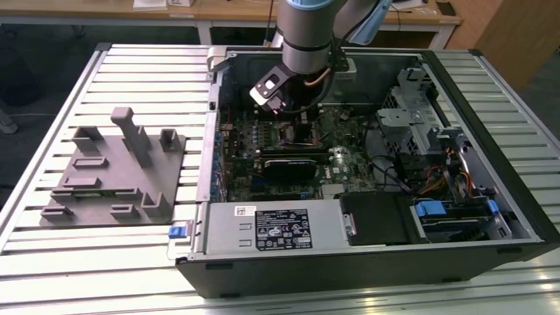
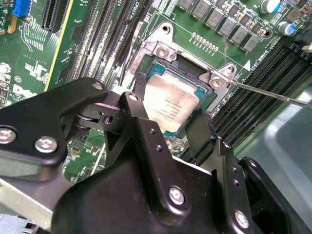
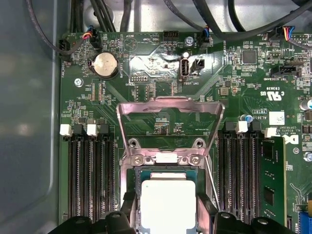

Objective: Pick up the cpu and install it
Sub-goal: 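Place the cpu into insertion slot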

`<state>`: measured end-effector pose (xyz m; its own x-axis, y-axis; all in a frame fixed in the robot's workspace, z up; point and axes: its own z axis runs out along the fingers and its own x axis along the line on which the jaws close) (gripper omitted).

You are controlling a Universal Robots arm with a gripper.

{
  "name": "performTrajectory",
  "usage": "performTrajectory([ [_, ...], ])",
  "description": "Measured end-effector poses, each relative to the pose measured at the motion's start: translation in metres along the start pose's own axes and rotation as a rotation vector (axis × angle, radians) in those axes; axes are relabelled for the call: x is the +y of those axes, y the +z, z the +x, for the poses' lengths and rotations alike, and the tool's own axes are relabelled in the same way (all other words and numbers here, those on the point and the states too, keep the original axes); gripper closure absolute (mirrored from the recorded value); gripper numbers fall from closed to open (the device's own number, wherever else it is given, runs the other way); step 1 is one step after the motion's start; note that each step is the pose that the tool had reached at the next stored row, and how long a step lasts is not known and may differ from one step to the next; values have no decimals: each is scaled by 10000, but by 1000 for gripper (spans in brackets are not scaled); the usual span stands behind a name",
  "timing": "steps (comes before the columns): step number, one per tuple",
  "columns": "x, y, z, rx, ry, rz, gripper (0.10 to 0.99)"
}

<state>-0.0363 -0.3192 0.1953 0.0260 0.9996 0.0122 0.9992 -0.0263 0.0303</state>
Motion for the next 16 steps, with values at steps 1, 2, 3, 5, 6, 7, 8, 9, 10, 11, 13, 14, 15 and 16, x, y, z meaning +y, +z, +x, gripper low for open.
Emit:
performTrajectory([
  [1,0,1,4,5,3,0,482],
  [2,-1,1,8,8,5,0,482],
  [3,-1,3,14,13,7,0,482],
  [5,-1,6,23,21,12,0,482],
  [6,-1,6,23,22,13,0,482],
  [7,-1,6,23,21,16,0,482],
  [8,-1,6,23,21,19,0,482],
  [9,-1,6,22,21,21,0,482],
  [10,-1,7,19,21,23,0,482],
  [11,-1,7,18,19,23,0,482],
  [13,-1,6,17,17,24,0,482],
  [14,-1,2,17,14,23,2,482],
  [15,-1,-5,16,15,23,1,482],
  [16,0,-14,17,16,23,1,482],
])
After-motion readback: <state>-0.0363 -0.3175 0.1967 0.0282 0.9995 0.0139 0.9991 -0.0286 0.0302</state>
